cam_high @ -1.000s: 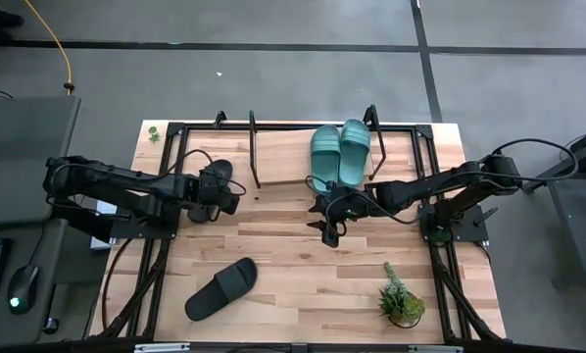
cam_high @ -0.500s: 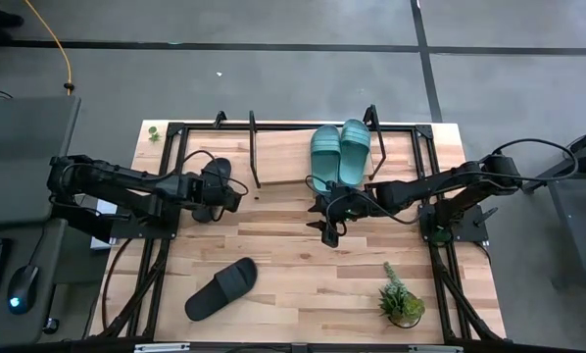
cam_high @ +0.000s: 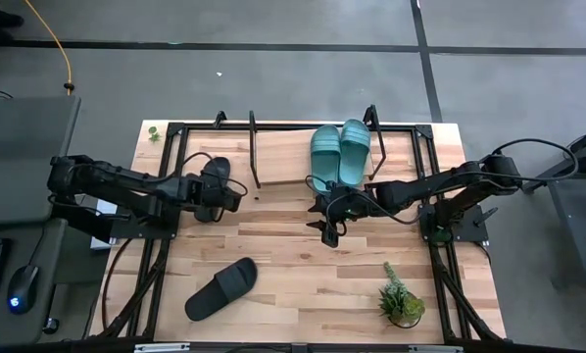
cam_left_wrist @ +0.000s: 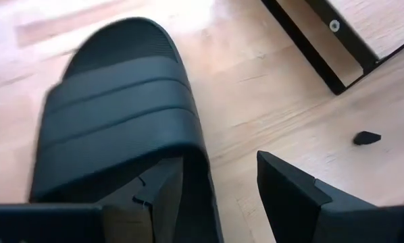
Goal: Pick and place slides into the shelf
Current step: Put the top black slipper on the shelf
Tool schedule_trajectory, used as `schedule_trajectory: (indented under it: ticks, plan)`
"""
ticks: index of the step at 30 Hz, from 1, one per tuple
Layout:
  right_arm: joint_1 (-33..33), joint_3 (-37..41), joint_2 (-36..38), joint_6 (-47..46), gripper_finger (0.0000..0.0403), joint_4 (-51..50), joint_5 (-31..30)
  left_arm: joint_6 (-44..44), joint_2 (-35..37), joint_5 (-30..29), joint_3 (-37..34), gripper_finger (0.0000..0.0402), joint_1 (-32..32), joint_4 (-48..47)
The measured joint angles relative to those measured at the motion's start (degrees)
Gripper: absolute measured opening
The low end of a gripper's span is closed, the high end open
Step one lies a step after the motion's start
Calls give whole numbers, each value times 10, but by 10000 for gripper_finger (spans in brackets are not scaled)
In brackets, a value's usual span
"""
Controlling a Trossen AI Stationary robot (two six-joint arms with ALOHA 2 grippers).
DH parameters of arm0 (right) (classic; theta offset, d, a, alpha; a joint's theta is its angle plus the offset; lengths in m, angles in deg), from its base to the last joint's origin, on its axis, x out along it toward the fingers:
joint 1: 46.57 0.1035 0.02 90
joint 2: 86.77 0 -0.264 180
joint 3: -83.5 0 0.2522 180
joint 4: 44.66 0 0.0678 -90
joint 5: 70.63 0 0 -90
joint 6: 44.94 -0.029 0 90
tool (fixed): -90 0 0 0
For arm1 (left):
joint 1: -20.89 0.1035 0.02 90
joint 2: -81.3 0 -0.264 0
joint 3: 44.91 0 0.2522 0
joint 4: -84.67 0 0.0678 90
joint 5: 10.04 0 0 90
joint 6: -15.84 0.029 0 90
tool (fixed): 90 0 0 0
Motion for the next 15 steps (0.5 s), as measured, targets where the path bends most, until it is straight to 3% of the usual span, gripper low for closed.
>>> schedule_trajectory:
  ticks: [9, 15]
  plan:
    - [0, 0, 0, 0, 193, 0, 0, 6, 0, -71, -16, 175, 0, 49]
    - [0, 0, 0, 0, 193, 0, 0, 6, 0, -76, -16, 175, 0, 48]
